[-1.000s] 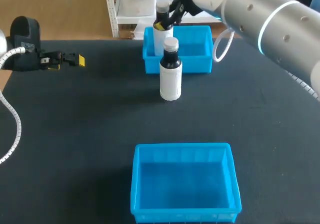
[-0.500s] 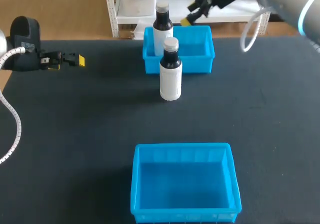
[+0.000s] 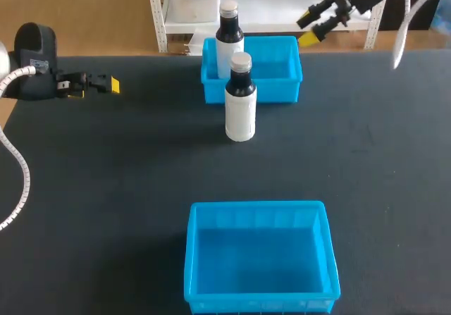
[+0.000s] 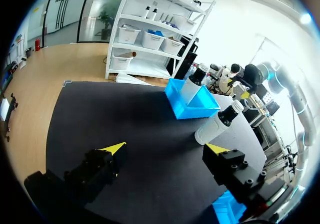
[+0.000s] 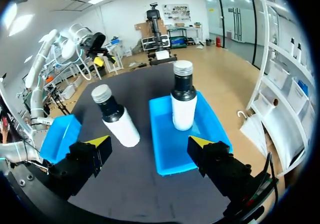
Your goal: Pick up the bottle, and place it in the far bin if it is heavy, or in the near bin if it is light.
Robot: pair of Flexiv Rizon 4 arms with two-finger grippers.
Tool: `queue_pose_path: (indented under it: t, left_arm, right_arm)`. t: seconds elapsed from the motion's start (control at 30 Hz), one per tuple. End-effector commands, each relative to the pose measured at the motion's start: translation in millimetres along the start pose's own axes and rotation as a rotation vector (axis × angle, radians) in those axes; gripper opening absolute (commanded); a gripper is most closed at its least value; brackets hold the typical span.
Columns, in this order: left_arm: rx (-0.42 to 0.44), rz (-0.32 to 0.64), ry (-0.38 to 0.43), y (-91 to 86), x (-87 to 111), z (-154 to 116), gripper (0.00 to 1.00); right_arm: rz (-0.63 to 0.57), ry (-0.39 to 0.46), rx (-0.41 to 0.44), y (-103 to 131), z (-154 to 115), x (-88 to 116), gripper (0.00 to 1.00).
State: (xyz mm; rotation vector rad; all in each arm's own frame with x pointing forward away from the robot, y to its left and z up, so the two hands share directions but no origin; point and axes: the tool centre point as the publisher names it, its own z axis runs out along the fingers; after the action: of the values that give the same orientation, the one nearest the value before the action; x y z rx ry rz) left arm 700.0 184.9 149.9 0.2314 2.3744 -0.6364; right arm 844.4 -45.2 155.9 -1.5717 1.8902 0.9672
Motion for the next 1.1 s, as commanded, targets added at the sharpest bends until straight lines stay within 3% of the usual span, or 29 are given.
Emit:
queue_pose_path:
  t: [0.03,0.3,0.67,1.1]
  left_arm:
    - [0.000,0.000,0.000,0.0,0.0,0,1.00]
    - [0.000,0.000,0.000,0.0,0.0,0,1.00]
    - [0.000,0.000,0.000,0.0,0.0,0,1.00]
    - [0.000,0.000,0.000,0.0,0.0,0,1.00]
  right_arm:
    - [-0.023,-0.023,0.062,34,-1,7,1.00]
    - [-0.040,-0.050,0.070,64,18,5,1.00]
    - [-0.047,-0.065,0.108,79,58,-2,1.00]
    - [-0.058,-0.059,0.070,91,92,-18,1.00]
